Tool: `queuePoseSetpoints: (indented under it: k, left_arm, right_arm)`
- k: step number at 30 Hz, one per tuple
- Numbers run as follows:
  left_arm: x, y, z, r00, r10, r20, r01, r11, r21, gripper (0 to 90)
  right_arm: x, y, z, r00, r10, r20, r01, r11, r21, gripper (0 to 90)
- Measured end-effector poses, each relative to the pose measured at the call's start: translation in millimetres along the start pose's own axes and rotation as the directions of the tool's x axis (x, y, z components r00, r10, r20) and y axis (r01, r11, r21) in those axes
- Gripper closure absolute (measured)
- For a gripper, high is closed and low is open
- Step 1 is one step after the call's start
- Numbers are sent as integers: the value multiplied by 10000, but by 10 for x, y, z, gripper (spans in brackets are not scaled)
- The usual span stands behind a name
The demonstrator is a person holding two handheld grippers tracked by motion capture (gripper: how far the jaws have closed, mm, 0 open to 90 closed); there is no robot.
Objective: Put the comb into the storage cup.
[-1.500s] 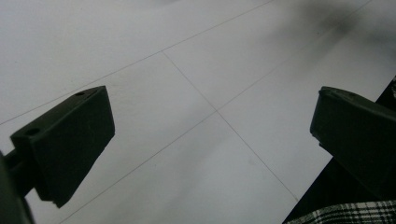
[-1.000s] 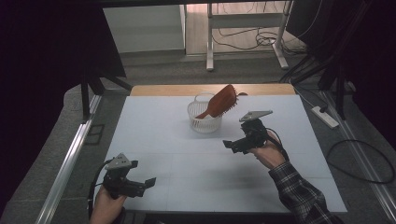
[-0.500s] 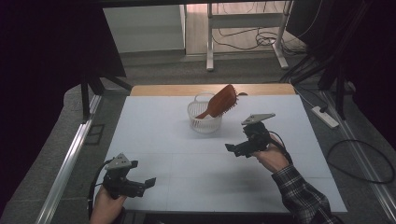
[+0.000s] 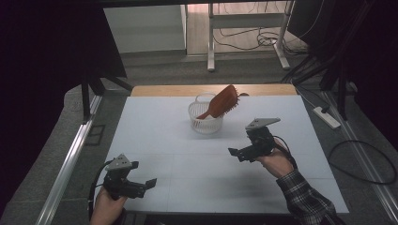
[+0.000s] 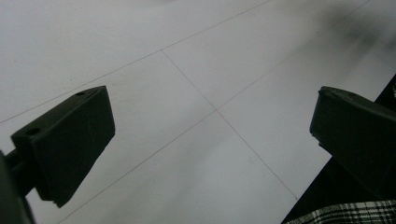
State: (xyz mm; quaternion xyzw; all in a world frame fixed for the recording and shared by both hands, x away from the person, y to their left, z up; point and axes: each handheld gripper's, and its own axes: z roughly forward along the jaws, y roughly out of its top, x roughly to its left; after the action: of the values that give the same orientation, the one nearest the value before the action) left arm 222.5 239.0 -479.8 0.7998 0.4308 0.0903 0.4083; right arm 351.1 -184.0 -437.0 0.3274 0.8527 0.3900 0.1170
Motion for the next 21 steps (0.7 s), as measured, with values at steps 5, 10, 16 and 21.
queuePoseSetpoints:
  k: [5,10,16,21]
  left_arm:
    - [1,-1,-2,10000,-11,3,11,10000,-5,0]
    - [2,0,2,10000,-73,-41,73,10000,-9,0]
    - [0,1,3,10000,-46,-37,45,10000,-6,0]
    - [-2,2,4,10000,-19,-50,19,10000,13,0]
  right_arm:
    - [2,-32,-50,9999,44,-132,-46,9999,-106,0]
    - [-2,-69,-100,9999,75,-95,-76,9999,-118,0]
    - [-6,-106,-147,10000,40,27,-40,10000,32,0]
    - [-3,-130,-189,10000,62,70,-63,10000,53,0]
